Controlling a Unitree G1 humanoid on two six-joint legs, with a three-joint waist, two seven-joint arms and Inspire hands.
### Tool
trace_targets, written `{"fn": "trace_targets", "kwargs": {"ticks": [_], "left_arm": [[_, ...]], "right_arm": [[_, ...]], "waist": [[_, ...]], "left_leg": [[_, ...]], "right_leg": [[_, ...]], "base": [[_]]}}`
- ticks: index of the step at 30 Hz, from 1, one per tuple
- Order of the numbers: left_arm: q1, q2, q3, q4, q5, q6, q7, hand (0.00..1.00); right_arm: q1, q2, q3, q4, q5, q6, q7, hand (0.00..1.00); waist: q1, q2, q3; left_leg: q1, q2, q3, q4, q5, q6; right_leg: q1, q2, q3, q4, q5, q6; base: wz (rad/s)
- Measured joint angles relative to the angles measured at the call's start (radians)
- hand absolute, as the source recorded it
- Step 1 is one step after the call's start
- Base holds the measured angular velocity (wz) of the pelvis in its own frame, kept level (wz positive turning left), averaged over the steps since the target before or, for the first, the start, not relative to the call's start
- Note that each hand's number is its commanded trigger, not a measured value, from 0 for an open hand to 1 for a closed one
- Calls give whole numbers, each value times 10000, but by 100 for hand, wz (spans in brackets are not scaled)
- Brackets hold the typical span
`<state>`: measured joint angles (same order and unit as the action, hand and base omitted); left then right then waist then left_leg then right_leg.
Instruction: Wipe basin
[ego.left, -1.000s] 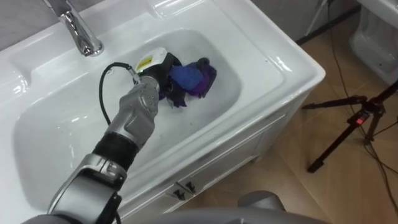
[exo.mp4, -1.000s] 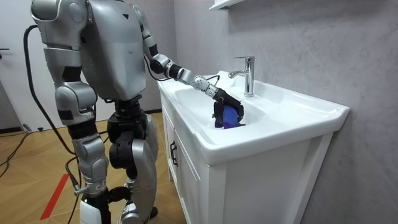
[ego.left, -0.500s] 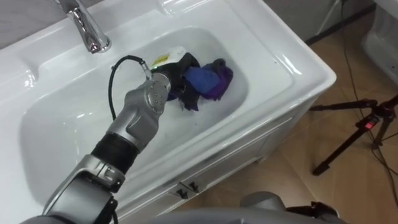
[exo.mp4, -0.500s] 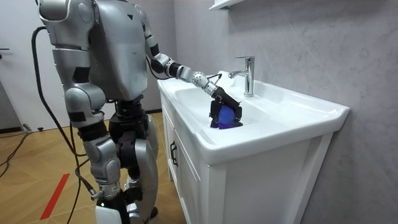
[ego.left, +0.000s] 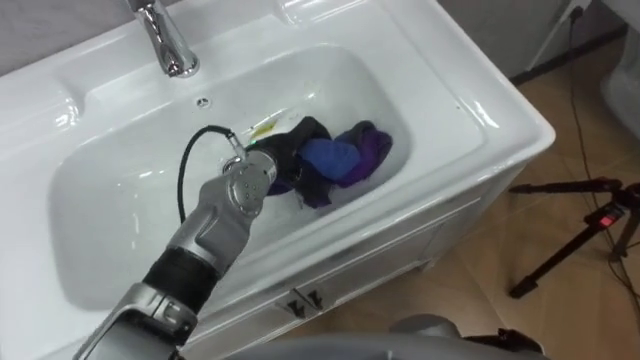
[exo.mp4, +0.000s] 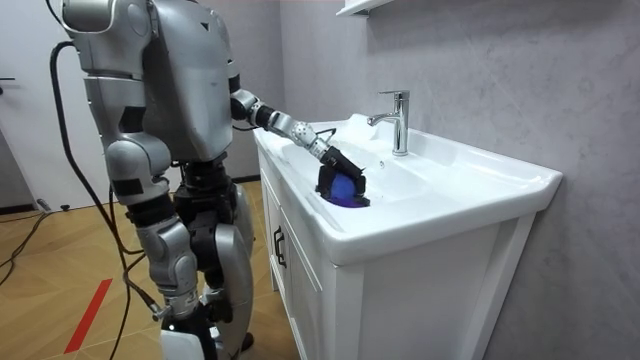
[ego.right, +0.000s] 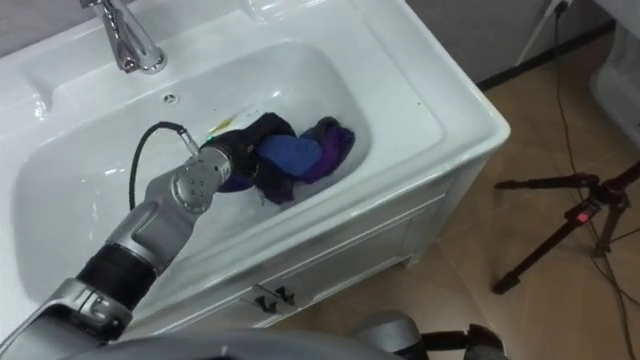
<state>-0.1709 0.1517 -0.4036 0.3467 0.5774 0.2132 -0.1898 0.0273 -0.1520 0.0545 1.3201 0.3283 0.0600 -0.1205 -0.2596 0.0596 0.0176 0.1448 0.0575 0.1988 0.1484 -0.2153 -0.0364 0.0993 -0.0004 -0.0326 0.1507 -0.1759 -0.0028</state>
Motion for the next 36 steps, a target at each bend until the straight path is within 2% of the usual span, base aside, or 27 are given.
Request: {"fn": "trace_targets", "kwargs": {"ticks": [4, 7, 11, 14, 16, 17, 19, 24, 27, 31, 34, 36], "left_arm": [[328, 8, 113, -1, -429, -114, 252, 100], [681, 35, 321, -122, -737, -253, 361, 100], [1286, 49, 508, -536, -735, -392, 594, 100], [1479, 35, 638, -522, -736, -685, 702, 100], [1792, -31, 1022, -524, -781, -924, 795, 100], [1845, -44, 1123, -524, -880, -938, 812, 100], [2016, -11, 1473, -527, -1159, -949, 1030, 100], [2207, 59, 2016, -614, -1152, -947, 1572, 100], [2355, 225, 2153, -1207, -1151, -978, 2088, 100], [2368, 260, 2301, -1934, -1115, -1117, 2701, 100], [2368, 260, 2563, -2151, -1064, -1327, 3157, 100], [2369, 259, 2695, -2216, -1055, -1331, 3460, 100]], "right_arm": [[111, 95, 6, -6, 573, -62, 118, 0], [161, 109, 0, -9, 601, -67, 150, 0], [191, 101, -7, -6, 620, -75, 161, 0], [192, 102, -9, -16, 587, -77, 157, 0], [243, 97, -9, -60, 555, -159, 206, 0], [258, 91, -16, -61, 555, -165, 251, 0], [275, 86, -52, -65, 588, -164, 349, 0], [272, 69, -47, -49, 582, -169, 368, 0], [270, 58, -49, -31, 565, -203, 347, 0], [340, 45, -49, -21, 566, -366, 331, 0], [353, 46, -52, -89, 582, -383, 324, 0], [410, 44, -52, -144, 591, -385, 317, 0]], "waist": [[255, -194, -129], [428, -240, -158], [560, -255, -147], [793, -318, -106], [1060, -306, -116], [1107, -342, -97], [1314, -338, -115], [1564, -369, -140], [1579, -354, -150], [1585, -326, -156], [1579, -289, -157], [1582, -282, -152]], "left_leg": [[-5, -11, -17, 24, 0, 0], [18, -7, -28, 21, 0, 0], [57, 8, -104, 22, 0, 0], [46, 8, -101, 20, 0, 1], [46, 7, -77, 25, 0, 0], [26, 6, -79, 22, -1, 1], [-105, 2, -123, 45, 0, 1], [-354, -16, -258, 155, 4, 8], [-379, -10, -367, 153, 4, 8], [-284, -3, -467, 111, 4, 7], [-259, -2, -490, 110, 4, 7], [-269, -1, -492, 110, 4, 7]], "right_leg": [[11, -6, 1, -19, -2, -4], [96, 2, 12, -6, -2, -4], [133, 16, -37, -3, -1, -6], [145, 12, -80, 0, -1, -6], [77, 12, -86, -6, 0, -7], [63, 10, -95, -7, 0, -7], [5, 2, -143, -15, -1, -11], [-146, -26, -270, -12, 0, -14], [-119, -17, -299, -11, 1, -14], [-2, -14, -396, -3, 2, -16], [42, -19, -474, -6, 2, -16], [46, -19, -514, -6, 2, -16]], "base": [[0], [0], [3], [2], [0], [0], [8], [9], [4], [6], [3], [6]]}}
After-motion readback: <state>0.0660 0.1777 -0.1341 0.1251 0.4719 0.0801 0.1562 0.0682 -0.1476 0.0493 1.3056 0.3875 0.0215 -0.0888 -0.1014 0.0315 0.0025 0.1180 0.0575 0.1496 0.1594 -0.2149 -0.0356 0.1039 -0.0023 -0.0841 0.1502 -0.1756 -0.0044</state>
